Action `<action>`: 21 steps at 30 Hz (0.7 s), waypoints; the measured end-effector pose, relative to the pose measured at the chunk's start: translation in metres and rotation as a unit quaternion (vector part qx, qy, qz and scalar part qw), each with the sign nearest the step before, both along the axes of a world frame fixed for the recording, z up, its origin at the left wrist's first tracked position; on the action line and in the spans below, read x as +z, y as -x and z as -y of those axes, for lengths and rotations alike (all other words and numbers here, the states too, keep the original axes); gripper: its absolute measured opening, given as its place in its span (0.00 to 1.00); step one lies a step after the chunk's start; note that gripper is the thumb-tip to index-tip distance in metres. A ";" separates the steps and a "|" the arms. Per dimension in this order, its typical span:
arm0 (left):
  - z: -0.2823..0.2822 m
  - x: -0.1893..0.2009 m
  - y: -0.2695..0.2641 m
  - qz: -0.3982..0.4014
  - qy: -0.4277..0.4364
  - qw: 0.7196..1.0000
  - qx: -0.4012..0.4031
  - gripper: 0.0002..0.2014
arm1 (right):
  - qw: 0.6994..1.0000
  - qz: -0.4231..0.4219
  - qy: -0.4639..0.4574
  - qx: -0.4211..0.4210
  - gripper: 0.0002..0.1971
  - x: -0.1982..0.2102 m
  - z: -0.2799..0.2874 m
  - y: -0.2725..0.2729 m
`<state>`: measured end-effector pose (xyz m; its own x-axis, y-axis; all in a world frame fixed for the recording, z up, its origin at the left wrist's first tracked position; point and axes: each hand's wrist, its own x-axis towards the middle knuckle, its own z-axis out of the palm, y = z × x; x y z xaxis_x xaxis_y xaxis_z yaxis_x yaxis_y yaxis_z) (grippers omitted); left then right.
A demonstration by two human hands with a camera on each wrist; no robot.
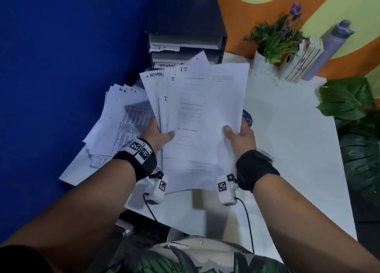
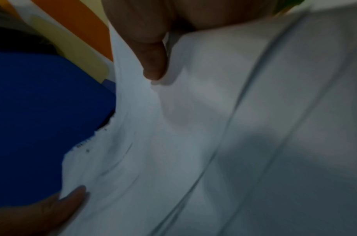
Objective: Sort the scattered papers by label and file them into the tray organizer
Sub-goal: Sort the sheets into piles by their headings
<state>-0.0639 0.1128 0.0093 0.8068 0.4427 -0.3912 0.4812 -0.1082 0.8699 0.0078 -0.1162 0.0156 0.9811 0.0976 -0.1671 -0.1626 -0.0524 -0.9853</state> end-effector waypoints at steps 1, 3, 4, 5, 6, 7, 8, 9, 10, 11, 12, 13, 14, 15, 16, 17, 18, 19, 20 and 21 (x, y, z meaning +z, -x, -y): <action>-0.004 -0.001 0.001 0.003 -0.019 1.000 0.007 0.30 | 1.000 0.025 -0.006 -0.001 0.16 0.004 -0.007 0.003; -0.006 0.006 0.002 0.059 0.007 0.997 0.048 0.23 | 0.997 0.065 -0.027 -0.005 0.17 0.016 -0.014 0.005; -0.004 0.014 0.002 0.103 0.027 0.992 0.062 0.21 | 0.996 0.080 -0.042 -0.009 0.17 0.023 -0.015 0.005; -0.001 0.021 0.000 0.141 0.037 0.987 0.070 0.22 | 0.994 0.091 -0.056 -0.016 0.17 0.030 -0.014 0.004; 0.002 0.029 -0.001 0.170 0.045 0.982 0.071 0.24 | 0.992 0.101 -0.066 -0.024 0.17 0.036 -0.011 0.002; 0.005 0.036 -0.002 0.194 0.056 0.977 0.072 0.25 | 0.990 0.107 -0.080 -0.032 0.17 0.042 -0.007 0.001; 0.010 0.043 -0.002 0.214 0.072 0.972 0.066 0.26 | 0.988 0.113 -0.095 -0.040 0.18 0.047 -0.001 0.000; 0.013 0.045 -0.003 0.228 0.083 0.968 0.061 0.24 | 0.987 0.111 -0.107 -0.048 0.19 0.049 0.004 -0.001; 0.018 0.047 -0.002 0.228 0.084 0.968 0.057 0.22 | 0.986 0.107 -0.114 -0.055 0.20 0.049 0.010 -0.002; 0.022 0.046 -0.001 0.219 0.082 0.970 0.059 0.23 | 0.986 0.101 -0.118 -0.057 0.21 0.048 0.015 -0.001; 0.027 0.046 0.001 0.208 0.093 0.972 0.063 0.27 | 0.987 0.099 -0.118 -0.053 0.26 0.048 0.019 0.000; 0.032 0.044 0.002 0.212 0.117 0.968 0.063 0.30 | 0.987 0.096 -0.120 -0.048 0.31 0.047 0.022 0.001; 0.035 0.042 0.002 0.217 0.144 0.963 0.065 0.32 | 0.987 0.092 -0.125 -0.043 0.36 0.047 0.024 0.002; 0.039 0.043 0.003 0.223 0.165 0.959 0.061 0.32 | 0.986 0.085 -0.136 -0.039 0.38 0.047 0.025 0.003; 0.041 0.044 0.003 0.232 0.178 0.955 0.054 0.30 | 0.986 0.080 -0.144 -0.031 0.39 0.048 0.026 0.003; 0.043 0.045 0.001 0.239 0.181 0.953 0.046 0.29 | 0.985 0.076 -0.153 -0.024 0.39 0.050 0.026 0.002; 0.042 0.046 -0.001 0.240 0.179 0.953 0.043 0.31 | 0.984 0.073 -0.159 -0.018 0.38 0.053 0.026 0.001; 0.040 0.044 -0.004 0.231 0.171 0.957 0.050 0.33 | 0.983 0.070 -0.167 -0.015 0.37 0.055 0.027 0.001; 0.038 0.041 -0.007 0.221 0.159 0.961 0.054 0.35 | 0.984 0.063 -0.167 -0.016 0.35 0.055 0.027 0.000; 0.036 0.037 -0.010 0.207 0.136 0.967 0.057 0.37 | 0.986 0.051 -0.158 -0.023 0.34 0.054 0.026 -0.002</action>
